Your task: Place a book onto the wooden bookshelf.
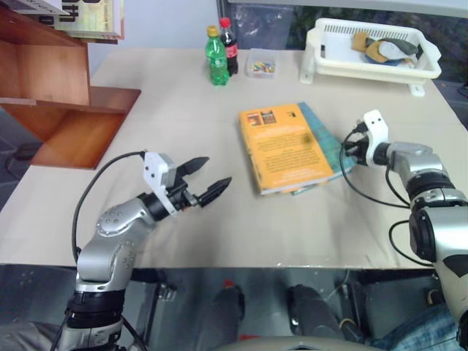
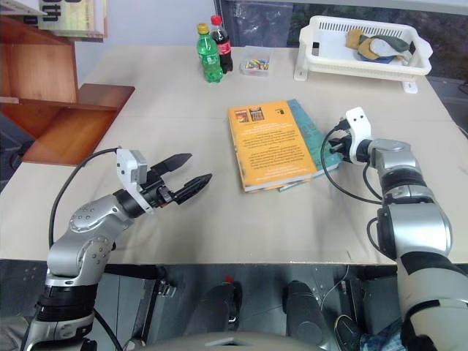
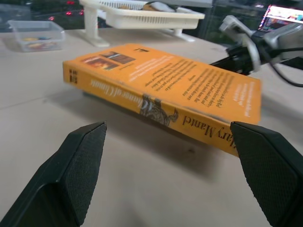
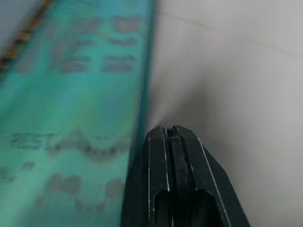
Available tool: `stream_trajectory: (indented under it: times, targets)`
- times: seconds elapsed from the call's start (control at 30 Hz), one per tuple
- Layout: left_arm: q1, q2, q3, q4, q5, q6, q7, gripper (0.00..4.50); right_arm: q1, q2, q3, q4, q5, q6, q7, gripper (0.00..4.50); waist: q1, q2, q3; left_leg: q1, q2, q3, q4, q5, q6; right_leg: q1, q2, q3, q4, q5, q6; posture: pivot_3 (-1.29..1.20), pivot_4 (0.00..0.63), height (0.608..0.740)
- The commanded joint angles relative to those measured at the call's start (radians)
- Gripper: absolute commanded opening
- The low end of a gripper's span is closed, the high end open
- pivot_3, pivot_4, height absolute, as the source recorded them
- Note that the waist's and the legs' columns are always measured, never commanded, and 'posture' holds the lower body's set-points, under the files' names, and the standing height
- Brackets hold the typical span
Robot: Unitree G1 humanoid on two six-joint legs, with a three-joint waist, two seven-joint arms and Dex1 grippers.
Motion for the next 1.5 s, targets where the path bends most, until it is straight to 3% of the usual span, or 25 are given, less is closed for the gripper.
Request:
stream_trajectory:
  times: [0.03, 0.13, 0.27, 0.37, 0.47, 0.6, 0.63, 0.7, 0.73, 0.87, 1.0, 1.23, 1.5]
  targets:
    - [0.024, 0.033, 0.041, -0.040, -0.014, 0.003, -0.008, 4.50, 0.105, -0.020, 0.019, -0.219, 0.060, 0.105, 0.220, 0.13, 0.000, 0.000, 0.000, 0.000, 0.000, 0.000, 0.001, 0.000, 0.000, 0.000, 0.000, 0.000, 0.000, 0.000, 0.000, 0.00, 0.150, 0.740]
    - [0.042, 0.047, 0.060, -0.042, -0.018, 0.017, 0.008, 4.50, 0.227, -0.038, 0.011, -0.449, 0.107, 0.220, 0.253, 0.13, 0.002, 0.000, 0.000, 0.000, 0.000, -0.001, 0.001, 0.000, 0.000, 0.000, 0.000, 0.000, 0.001, 0.000, 0.000, 0.00, 0.150, 0.740]
    - [0.010, 0.088, 0.096, -0.021, -0.023, 0.196, 0.125, 4.50, 0.386, -0.042, -0.070, -0.728, 0.175, 0.278, 0.154, 0.13, 0.005, 0.000, 0.000, 0.000, 0.000, -0.001, 0.003, 0.000, 0.000, 0.000, 0.000, -0.001, 0.002, 0.000, 0.000, 0.00, 0.150, 0.740]
    - [-0.086, 0.163, 0.139, 0.074, -0.236, 0.443, 0.006, 4.50, 0.514, -0.069, -0.112, -0.919, 0.167, 0.266, 0.061, 0.13, 0.007, 0.000, 0.000, 0.000, 0.000, -0.004, 0.005, 0.000, 0.000, 0.000, 0.000, -0.003, 0.006, 0.000, 0.000, 0.00, 0.150, 0.740]
    - [-0.209, 0.209, 0.165, 0.218, -0.313, 0.587, -0.021, 4.50, 0.656, -0.109, -0.169, -1.134, 0.207, 0.309, 0.028, 0.97, 0.015, 0.001, 0.001, -0.001, 0.000, -0.006, 0.008, 0.000, 0.000, 0.001, 0.001, -0.006, 0.006, 0.000, 0.001, 0.00, 0.150, 0.740]
    - [-0.391, 0.282, 0.105, 0.443, -0.329, 0.743, -0.140, 4.50, 0.871, -0.152, -0.287, -1.492, 0.322, 0.416, -0.010, 2.71, 0.009, 0.001, 0.001, -0.001, -0.001, -0.007, 0.008, 0.000, 0.000, 0.002, 0.000, -0.006, 0.006, -0.001, 0.001, 0.00, 0.150, 0.740]
    - [-0.457, 0.298, 0.065, 0.528, -0.319, 0.792, -0.190, 4.50, 0.927, -0.159, -0.335, -1.606, 0.368, 0.456, -0.030, 3.41, 0.006, 0.001, 0.001, -0.001, 0.000, -0.008, 0.008, 0.000, 0.000, 0.002, 0.001, -0.007, 0.007, -0.001, 0.001, 0.00, 0.150, 0.740]
    - [-0.600, 0.286, 0.007, 0.723, -0.275, 0.857, -0.232, 4.50, 0.997, -0.167, -0.414, -1.793, 0.460, 0.526, -0.066, 4.32, 0.011, 0.002, 0.001, -0.001, -0.001, -0.008, 0.008, 0.000, 0.000, 0.002, 0.001, -0.007, 0.007, -0.001, 0.001, 0.00, 0.150, 0.740]
    - [-0.663, 0.277, -0.025, 0.813, -0.247, 0.868, -0.262, 4.50, 1.015, -0.173, -0.437, -1.860, 0.497, 0.554, -0.086, 4.42, 0.007, 0.001, 0.001, -0.002, -0.001, -0.011, 0.009, 0.000, 0.000, 0.002, 0.001, -0.009, 0.007, -0.001, 0.001, 0.00, 0.150, 0.740]
    - [-0.893, 0.156, -0.150, 1.181, -0.081, 0.795, -0.343, 4.50, 0.992, -0.186, -0.482, -2.085, 0.627, 0.600, -0.199, 4.42, 0.004, -0.002, 0.000, -0.001, 0.000, -0.009, 0.010, 0.000, 0.000, 0.004, 0.002, -0.008, 0.006, -0.003, 0.004, 0.00, 0.150, 0.740]
    - [-1.000, 0.074, -0.197, 1.385, 0.049, 0.680, -0.408, 4.50, 0.969, -0.189, -0.477, -2.187, 0.730, 0.616, -0.311, 4.42, 0.020, -0.004, 0.001, -0.002, -0.001, -0.011, 0.011, 0.000, 0.000, 0.004, 0.002, -0.010, 0.006, -0.003, 0.004, 0.00, 0.150, 0.740]
    - [-1.047, 0.026, -0.163, 1.529, 0.164, 0.569, -0.447, 4.50, 1.029, -0.271, -0.438, -2.213, 0.842, 0.511, -0.444, 4.42, 0.025, -0.006, 0.002, -0.004, -0.001, -0.010, 0.009, 0.000, 0.000, 0.002, 0.001, -0.008, 0.004, -0.001, 0.001, 0.00, 0.150, 0.740]
    - [-1.043, -0.035, -0.061, 1.571, 0.190, 0.550, -0.471, 4.50, 1.204, -0.385, -0.406, -2.213, 0.832, 0.339, -0.493, 4.42, 0.031, -0.007, 0.003, -0.004, -0.002, -0.011, 0.010, 0.000, 0.000, 0.003, 0.000, -0.009, 0.005, -0.001, 0.001, 0.00, 0.150, 0.740]
